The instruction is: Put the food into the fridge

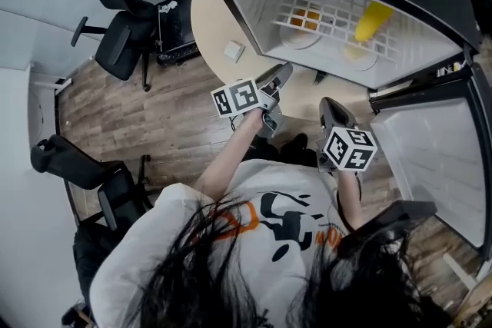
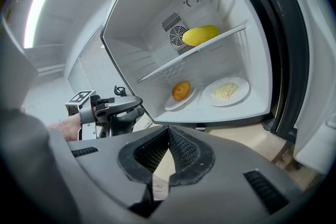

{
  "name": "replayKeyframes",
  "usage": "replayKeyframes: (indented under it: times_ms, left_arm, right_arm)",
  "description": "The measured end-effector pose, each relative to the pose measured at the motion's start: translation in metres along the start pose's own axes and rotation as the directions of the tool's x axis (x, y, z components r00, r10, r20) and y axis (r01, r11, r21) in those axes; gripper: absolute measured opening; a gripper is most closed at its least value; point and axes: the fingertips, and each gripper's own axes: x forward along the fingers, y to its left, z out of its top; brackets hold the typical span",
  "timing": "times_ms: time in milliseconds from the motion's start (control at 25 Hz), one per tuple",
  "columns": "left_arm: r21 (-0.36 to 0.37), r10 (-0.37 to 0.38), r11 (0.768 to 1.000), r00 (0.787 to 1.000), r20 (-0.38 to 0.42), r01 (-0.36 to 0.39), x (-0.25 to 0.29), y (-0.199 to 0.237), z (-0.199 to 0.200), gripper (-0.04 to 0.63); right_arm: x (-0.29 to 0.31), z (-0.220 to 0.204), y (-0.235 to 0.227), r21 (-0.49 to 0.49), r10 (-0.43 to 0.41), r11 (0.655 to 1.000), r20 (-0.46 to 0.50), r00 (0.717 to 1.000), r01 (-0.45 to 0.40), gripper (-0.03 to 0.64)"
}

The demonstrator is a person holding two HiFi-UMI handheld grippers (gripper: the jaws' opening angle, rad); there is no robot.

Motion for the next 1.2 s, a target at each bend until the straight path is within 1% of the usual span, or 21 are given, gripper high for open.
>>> replayKeyframes:
  times_ms: [120, 160, 320, 440, 600, 760, 960, 1200]
  left_arm:
    - [0.056, 0.001, 0.998, 1.0, 0.004, -0.001, -0.01, -0.005, 0.001, 0.077]
    - [0.076, -0.002, 0.997, 1.0, 0.003, 0.002, -0.012, -0.008, 0.001, 0.058]
    - [0.155, -0.001, 0.988, 1.0, -0.023, 0.005, -0.021, -0.014, -0.001, 0.013]
    - [0.212, -0.015, 0.977, 0.999, -0.048, 0.025, -0.026, -0.02, -0.001, 0.011]
    - [0.305, -0.03, 0.95, 0.995, -0.095, 0.058, -0.039, -0.027, -0.001, 0.011]
    - [0.352, -0.042, 0.932, 0.99, -0.136, 0.088, -0.056, -0.026, -0.001, 0.011]
    - [0.401, -0.034, 0.909, 0.978, -0.205, 0.115, -0.081, -0.016, -0.007, 0.011]
    - [0.486, -0.045, 0.857, 0.963, -0.266, 0.174, -0.112, -0.012, -0.012, 0.011]
  right_arm:
    - [0.003, -0.003, 0.004, -0.005, 0.008, 1.0, -0.006, 1.0, -0.008, 0.015]
    - [0.004, -0.003, 0.004, -0.006, 0.008, 1.0, -0.008, 1.0, -0.008, 0.015]
    - [0.005, -0.005, 0.008, -0.007, 0.002, 1.0, -0.008, 1.0, -0.002, 0.015]
    - [0.007, -0.003, 0.013, -0.007, -0.008, 1.0, 0.002, 1.0, 0.008, 0.015]
    - [0.009, -0.003, 0.025, -0.003, -0.024, 1.0, 0.017, 1.0, 0.024, 0.015]
    - [0.009, -0.01, 0.042, 0.012, -0.045, 0.999, 0.03, 0.999, 0.045, 0.015]
    - [0.009, -0.022, 0.065, 0.02, -0.075, 0.997, 0.045, 0.996, 0.074, 0.015]
    - [0.002, -0.04, 0.095, 0.035, -0.12, 0.992, 0.072, 0.99, 0.118, 0.015]
